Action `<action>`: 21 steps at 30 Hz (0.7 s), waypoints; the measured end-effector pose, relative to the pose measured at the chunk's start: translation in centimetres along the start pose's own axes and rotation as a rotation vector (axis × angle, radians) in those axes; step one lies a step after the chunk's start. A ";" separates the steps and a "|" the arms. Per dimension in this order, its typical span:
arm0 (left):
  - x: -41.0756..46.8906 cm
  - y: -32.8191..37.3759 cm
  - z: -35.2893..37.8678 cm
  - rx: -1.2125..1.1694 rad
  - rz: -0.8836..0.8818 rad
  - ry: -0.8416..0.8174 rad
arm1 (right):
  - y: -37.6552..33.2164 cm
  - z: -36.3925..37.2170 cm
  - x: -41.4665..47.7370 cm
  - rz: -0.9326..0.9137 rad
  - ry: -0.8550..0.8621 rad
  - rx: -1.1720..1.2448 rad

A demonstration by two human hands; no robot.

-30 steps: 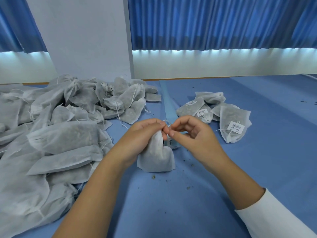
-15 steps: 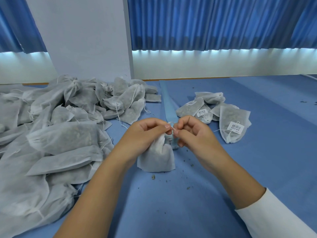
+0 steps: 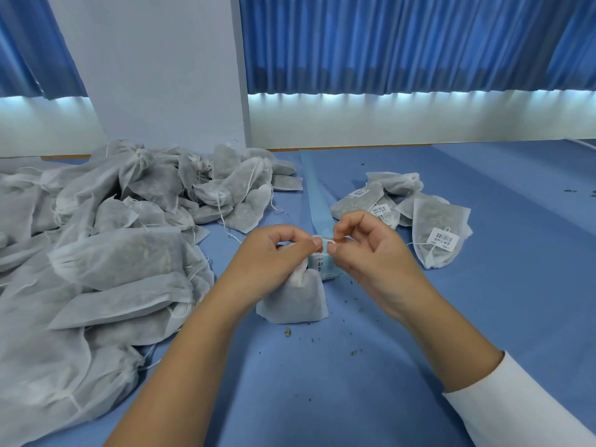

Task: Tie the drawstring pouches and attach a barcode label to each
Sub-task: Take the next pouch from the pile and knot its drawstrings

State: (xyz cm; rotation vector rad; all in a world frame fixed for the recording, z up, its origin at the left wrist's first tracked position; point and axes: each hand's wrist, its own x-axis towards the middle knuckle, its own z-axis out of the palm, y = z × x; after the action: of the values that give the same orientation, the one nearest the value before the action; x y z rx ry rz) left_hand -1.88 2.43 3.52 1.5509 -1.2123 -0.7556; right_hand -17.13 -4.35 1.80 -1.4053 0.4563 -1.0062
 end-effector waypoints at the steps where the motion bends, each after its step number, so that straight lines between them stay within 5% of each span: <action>1: 0.0 0.0 0.0 0.021 0.017 0.000 | 0.1 0.0 0.0 -0.025 -0.002 -0.066; 14: 0.1 -0.3 0.0 0.158 0.118 0.063 | 0.4 0.1 -0.2 -0.194 0.083 -0.623; 21: 0.1 -0.2 0.0 0.151 0.103 0.039 | -0.2 -0.2 -0.1 -0.051 -0.030 -0.385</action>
State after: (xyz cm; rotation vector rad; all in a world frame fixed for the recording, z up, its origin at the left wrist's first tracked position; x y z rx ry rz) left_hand -1.76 2.37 3.33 1.6041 -1.3344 -0.5750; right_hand -17.40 -4.33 1.88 -1.7799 0.6173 -0.9696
